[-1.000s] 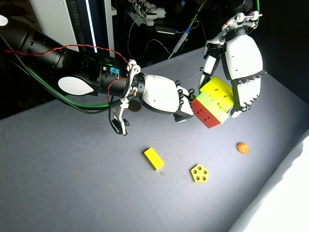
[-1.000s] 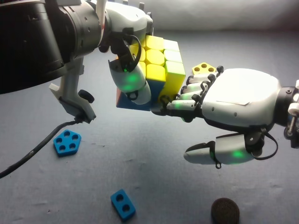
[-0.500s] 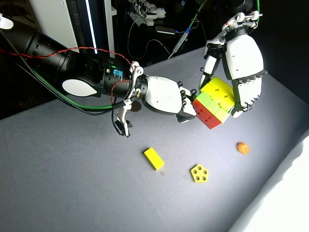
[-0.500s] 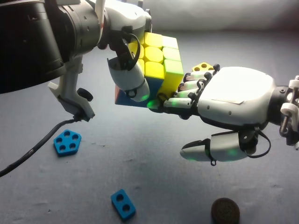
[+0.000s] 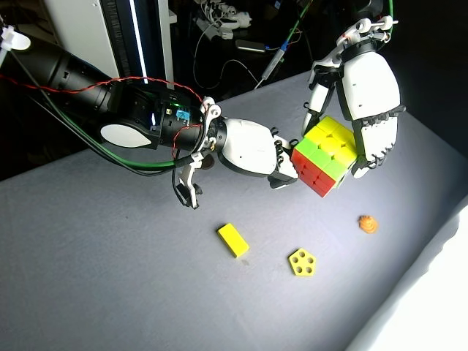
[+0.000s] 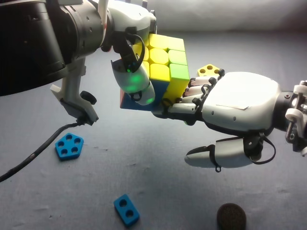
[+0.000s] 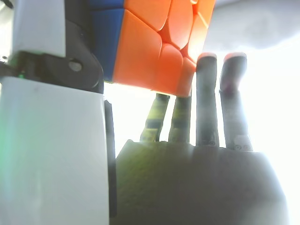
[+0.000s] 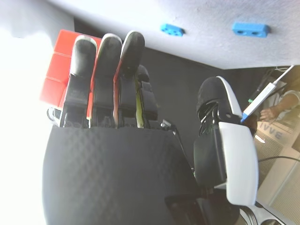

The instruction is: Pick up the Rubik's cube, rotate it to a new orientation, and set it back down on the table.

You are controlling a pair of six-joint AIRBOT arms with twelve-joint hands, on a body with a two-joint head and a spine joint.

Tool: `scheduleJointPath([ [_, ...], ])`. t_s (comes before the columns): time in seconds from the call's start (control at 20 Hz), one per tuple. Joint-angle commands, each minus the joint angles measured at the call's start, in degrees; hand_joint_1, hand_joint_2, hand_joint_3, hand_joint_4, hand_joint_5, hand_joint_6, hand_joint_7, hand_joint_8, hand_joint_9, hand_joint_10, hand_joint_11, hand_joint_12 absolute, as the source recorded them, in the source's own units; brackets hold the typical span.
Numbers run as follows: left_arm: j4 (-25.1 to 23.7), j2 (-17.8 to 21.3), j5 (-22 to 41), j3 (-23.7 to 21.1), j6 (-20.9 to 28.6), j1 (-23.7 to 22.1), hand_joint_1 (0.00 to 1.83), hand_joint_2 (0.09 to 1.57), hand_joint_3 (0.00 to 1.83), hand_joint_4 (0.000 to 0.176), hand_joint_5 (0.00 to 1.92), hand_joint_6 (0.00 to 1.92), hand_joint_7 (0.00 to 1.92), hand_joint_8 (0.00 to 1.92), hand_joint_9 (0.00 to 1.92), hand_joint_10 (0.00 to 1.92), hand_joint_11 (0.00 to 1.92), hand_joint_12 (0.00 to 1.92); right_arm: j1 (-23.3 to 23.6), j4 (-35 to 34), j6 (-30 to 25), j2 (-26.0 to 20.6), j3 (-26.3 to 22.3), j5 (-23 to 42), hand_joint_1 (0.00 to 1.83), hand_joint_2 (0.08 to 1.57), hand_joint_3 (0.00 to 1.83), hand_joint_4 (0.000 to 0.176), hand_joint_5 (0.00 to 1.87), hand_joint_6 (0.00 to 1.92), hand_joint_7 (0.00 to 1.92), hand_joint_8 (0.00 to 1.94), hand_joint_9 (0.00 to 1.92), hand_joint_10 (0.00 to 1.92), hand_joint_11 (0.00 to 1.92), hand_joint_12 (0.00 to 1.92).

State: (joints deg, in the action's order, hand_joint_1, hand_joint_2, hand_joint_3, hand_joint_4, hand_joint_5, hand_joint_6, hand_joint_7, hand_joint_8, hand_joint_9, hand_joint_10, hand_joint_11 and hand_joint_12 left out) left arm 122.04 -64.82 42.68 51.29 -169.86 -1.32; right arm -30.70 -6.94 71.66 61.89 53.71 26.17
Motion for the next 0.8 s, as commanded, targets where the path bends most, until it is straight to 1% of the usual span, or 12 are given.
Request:
scheduleJointPath([
  [0.0, -1.8, 0.2, -3.0, -0.5, 0.2, -1.0, 0.95, 1.47, 0.00, 0.024, 0.44, 1.83, 0.38, 1.92, 0.26, 1.92, 0.30, 1.92, 0.1, -1.1, 0.1, -0.3, 0.4, 7.1, 0.23, 1.25, 0.00, 0.000, 0.14, 0.00, 0.36, 1.17, 0.30, 1.70, 0.20, 1.92],
  [0.05, -1.8, 0.2, -3.0, -0.5, 0.2, -1.0, 0.94, 1.47, 0.01, 0.028, 0.41, 1.85, 0.39, 1.92, 0.26, 1.92, 0.30, 1.92, -0.2, -1.0, 0.0, -0.3, 0.2, 7.1, 0.23, 1.25, 0.00, 0.000, 0.15, 0.00, 0.37, 1.18, 0.31, 1.70, 0.21, 1.92],
  [0.1, -1.8, 0.2, -3.0, -0.5, 0.2, -1.0, 0.95, 1.47, 0.00, 0.025, 0.42, 1.83, 0.39, 1.92, 0.25, 1.92, 0.30, 1.92, -0.5, -1.0, 0.0, -0.7, -0.5, 7.0, 0.23, 1.25, 0.00, 0.000, 0.14, 0.00, 0.37, 1.18, 0.31, 1.70, 0.22, 1.92],
  [0.2, -1.8, 0.2, -3.0, -0.5, 0.2, -1.0, 0.97, 1.46, 0.00, 0.018, 0.45, 1.78, 0.40, 1.92, 0.27, 1.92, 0.32, 1.92, -1.0, -1.0, 0.0, -2.9, -3.0, 6.8, 0.23, 1.25, 0.00, 0.000, 0.15, 0.00, 0.36, 1.15, 0.31, 1.69, 0.21, 1.92],
  [0.25, -1.8, 0.2, -3.0, -0.5, 0.2, -1.0, 0.97, 1.46, 0.00, 0.019, 0.46, 1.79, 0.39, 1.92, 0.27, 1.92, 0.31, 1.92, -1.1, -0.8, 0.0, -4.0, -4.2, 6.8, 0.22, 1.26, 0.00, 0.000, 0.15, 0.00, 0.36, 1.14, 0.31, 1.69, 0.21, 1.92],
  [0.4, -1.9, 0.3, -3.0, -0.4, 0.2, -1.0, 0.97, 1.45, 0.00, 0.024, 0.45, 1.80, 0.41, 1.90, 0.27, 1.92, 0.30, 1.92, -0.9, -0.4, -0.3, -8.5, -8.1, 7.1, 0.23, 1.25, 0.00, 0.000, 0.16, 0.01, 0.37, 1.15, 0.30, 1.68, 0.22, 1.92],
  [0.45, -1.9, 0.3, -3.0, -0.4, 0.2, -1.0, 0.97, 1.45, 0.00, 0.021, 0.45, 1.79, 0.40, 1.91, 0.27, 1.92, 0.30, 1.92, -0.9, -0.6, -0.5, -9.8, -9.0, 7.1, 0.26, 1.24, 0.00, 0.000, 0.18, 0.01, 0.38, 1.16, 0.32, 1.69, 0.23, 1.92],
  [0.5, -1.8, 0.3, -3.0, -0.4, 0.2, -1.0, 0.97, 1.46, 0.00, 0.020, 0.45, 1.79, 0.40, 1.92, 0.26, 1.92, 0.31, 1.92, -0.9, -0.6, -0.5, -11.4, -10.2, 7.1, 0.24, 1.25, 0.00, 0.000, 0.17, 0.01, 0.37, 1.16, 0.31, 1.69, 0.22, 1.92],
  [0.55, -1.8, 0.3, -3.0, -0.5, 0.3, -1.0, 0.96, 1.46, 0.00, 0.024, 0.44, 1.81, 0.40, 1.92, 0.27, 1.92, 0.31, 1.92, -0.5, -0.6, -0.5, -13.5, -11.9, 7.1, 0.23, 1.25, 0.00, 0.000, 0.17, 0.01, 0.36, 1.16, 0.31, 1.69, 0.23, 1.92],
  [0.6, -1.8, 0.3, -3.0, -0.5, 0.4, -1.0, 0.98, 1.45, 0.00, 0.014, 0.47, 1.76, 0.41, 1.92, 0.27, 1.92, 0.31, 1.92, -0.3, -0.6, -0.5, -14.8, -12.9, 7.1, 0.22, 1.25, 0.00, 0.000, 0.15, 0.01, 0.35, 1.17, 0.29, 1.69, 0.22, 1.92],
  [0.7, -1.8, 0.3, -3.0, -0.5, 0.4, -1.0, 0.99, 1.44, 0.00, 0.012, 0.48, 1.74, 0.42, 1.91, 0.29, 1.92, 0.33, 1.92, 0.0, -0.6, -0.9, -17.4, -14.6, 7.1, 0.22, 1.25, 0.00, 0.000, 0.16, 0.01, 0.36, 1.16, 0.30, 1.68, 0.21, 1.92],
  [0.75, -1.8, 0.3, -3.0, -0.5, 0.5, -1.0, 0.98, 1.45, 0.00, 0.015, 0.47, 1.76, 0.41, 1.92, 0.27, 1.92, 0.32, 1.92, 0.0, -0.6, -1.0, -19.3, -15.7, 7.1, 0.22, 1.25, 0.00, 0.000, 0.15, 0.00, 0.36, 1.16, 0.30, 1.69, 0.22, 1.92],
])
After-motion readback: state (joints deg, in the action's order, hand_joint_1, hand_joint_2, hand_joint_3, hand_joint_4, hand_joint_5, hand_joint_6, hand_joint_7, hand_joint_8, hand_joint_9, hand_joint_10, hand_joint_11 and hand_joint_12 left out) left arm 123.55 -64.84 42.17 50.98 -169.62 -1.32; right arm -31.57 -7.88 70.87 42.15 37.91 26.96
